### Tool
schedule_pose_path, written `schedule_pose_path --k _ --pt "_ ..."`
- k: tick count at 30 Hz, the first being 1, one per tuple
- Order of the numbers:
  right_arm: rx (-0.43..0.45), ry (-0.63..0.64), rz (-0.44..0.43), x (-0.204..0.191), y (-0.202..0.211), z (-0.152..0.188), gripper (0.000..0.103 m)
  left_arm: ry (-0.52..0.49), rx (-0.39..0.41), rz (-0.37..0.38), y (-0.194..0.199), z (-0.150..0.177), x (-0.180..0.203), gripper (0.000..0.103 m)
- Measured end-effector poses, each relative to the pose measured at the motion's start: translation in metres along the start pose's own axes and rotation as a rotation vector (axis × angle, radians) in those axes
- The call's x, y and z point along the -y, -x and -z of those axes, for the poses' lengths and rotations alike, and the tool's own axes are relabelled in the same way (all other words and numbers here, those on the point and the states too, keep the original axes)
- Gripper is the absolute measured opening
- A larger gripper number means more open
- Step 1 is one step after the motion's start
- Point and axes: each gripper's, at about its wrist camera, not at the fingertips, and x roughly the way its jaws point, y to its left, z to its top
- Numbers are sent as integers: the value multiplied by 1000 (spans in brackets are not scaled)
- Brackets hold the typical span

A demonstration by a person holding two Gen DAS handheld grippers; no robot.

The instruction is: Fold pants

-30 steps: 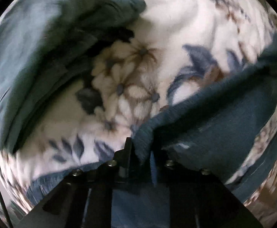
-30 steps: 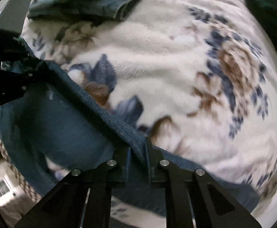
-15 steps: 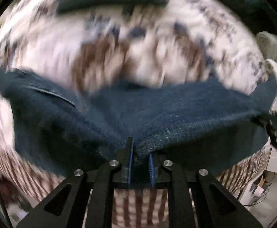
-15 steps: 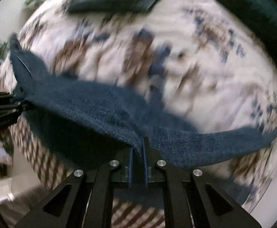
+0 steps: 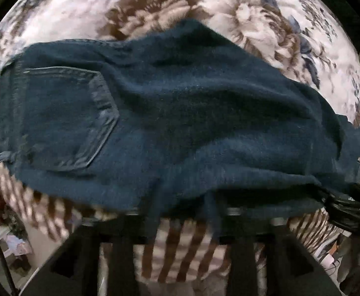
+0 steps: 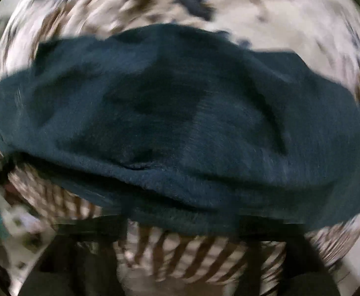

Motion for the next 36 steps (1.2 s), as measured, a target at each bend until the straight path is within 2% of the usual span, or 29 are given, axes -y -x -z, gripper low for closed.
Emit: schedule_pose_path --k 1,2,5,8,9,10,13,16,18,21,22,23,24,25,27,31,34,36 --pt "4 -34 -32 7 5 3 97 10 16 0 8 2 1 77" --pt "6 -69 -63 14 10 6 97 15 33 -16 16 5 1 87" --pt "40 -151 -108 38 31 17 97 42 87 -62 38 10 1 91" --pt "105 -291 -120 82 63 17 97 44 149 -109 50 3 6 91" --pt "130 -358 -109 103 71 15 97 26 172 -145 48 -6 14 91" --pt "155 -432 -99 126 79 11 97 10 184 -166 52 -15 5 91" --pt "214 -652 -31 210 100 4 97 -31 198 -199 39 -41 19 91" --pt "234 -842 -44 284 98 2 97 -22 165 -154 28 -61 17 91" --pt "241 -948 -59 326 90 4 96 -18 146 -151 15 -71 20 91" --pt "258 -1061 -156 365 65 9 93 -36 138 -177 2 -74 26 91" --pt "263 -1065 -208 369 55 7 85 -43 132 -189 -2 -73 28 91" --pt "252 -1067 -221 373 44 6 64 -47 128 -190 -6 -71 29 91" --pt "241 -1074 -193 372 39 5 49 -53 121 -193 -9 -69 32 91" --pt "276 -1065 -172 369 42 7 22 -63 112 -201 -11 -64 35 91" --pt "333 -1048 -130 360 59 13 7 -83 115 -208 -11 -58 40 91" --pt "445 -1025 -61 337 109 45 5 -129 135 -216 -5 -52 50 91" --pt "467 -1078 -59 333 136 85 5 -152 128 -211 -1 -49 54 91" --pt "461 -1105 -66 342 140 114 5 -158 118 -207 0 -45 56 91"
